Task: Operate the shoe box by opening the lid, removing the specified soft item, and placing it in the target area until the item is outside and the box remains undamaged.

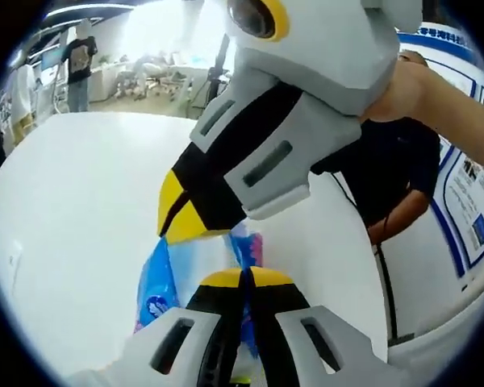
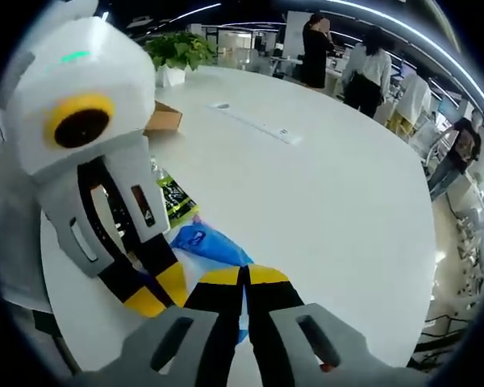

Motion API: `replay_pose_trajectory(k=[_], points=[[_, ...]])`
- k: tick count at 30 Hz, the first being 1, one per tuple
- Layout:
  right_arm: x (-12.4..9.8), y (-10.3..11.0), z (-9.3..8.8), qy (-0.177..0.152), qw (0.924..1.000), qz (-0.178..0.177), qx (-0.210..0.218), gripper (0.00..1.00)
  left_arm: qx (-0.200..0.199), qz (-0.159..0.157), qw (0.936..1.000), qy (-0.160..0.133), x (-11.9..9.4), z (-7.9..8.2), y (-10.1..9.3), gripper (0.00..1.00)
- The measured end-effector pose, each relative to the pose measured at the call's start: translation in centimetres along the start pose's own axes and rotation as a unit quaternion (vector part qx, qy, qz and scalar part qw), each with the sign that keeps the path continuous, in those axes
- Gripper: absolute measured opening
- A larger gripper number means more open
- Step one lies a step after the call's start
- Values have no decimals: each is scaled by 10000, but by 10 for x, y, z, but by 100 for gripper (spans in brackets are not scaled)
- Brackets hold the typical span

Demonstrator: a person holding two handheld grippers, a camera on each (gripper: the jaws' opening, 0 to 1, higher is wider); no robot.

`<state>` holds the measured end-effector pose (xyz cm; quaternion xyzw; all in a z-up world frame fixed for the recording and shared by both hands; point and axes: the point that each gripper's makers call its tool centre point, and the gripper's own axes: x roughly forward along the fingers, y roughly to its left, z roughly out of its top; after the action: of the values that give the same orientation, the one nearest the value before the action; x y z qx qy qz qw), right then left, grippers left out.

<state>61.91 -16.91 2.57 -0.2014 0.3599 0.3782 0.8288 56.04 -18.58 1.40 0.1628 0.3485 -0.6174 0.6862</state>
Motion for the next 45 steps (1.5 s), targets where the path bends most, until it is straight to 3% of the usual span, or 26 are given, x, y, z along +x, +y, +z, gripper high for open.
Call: replay_pose_trajectory(k=[1,7,17,25,45], points=[[0,1,-1,17,10000,-14,-19,0,102,109,9999,30,-1,-1,3,0],[1,4,1,-6,10000,-45,19,4,-130,70,9999,37,-7,1,-2,7],[-9,0,10,-90,9998,-190,30,6,106,96,9999,60,-18,5,-7,8],[-20,12,17,-173,9998,-134,23,9,233,142,9995,179,-32,2,-11,13],[-61,47,41,-523,9979,-378,-23,22,118,422,9990,6,-100,-7,-37,27]])
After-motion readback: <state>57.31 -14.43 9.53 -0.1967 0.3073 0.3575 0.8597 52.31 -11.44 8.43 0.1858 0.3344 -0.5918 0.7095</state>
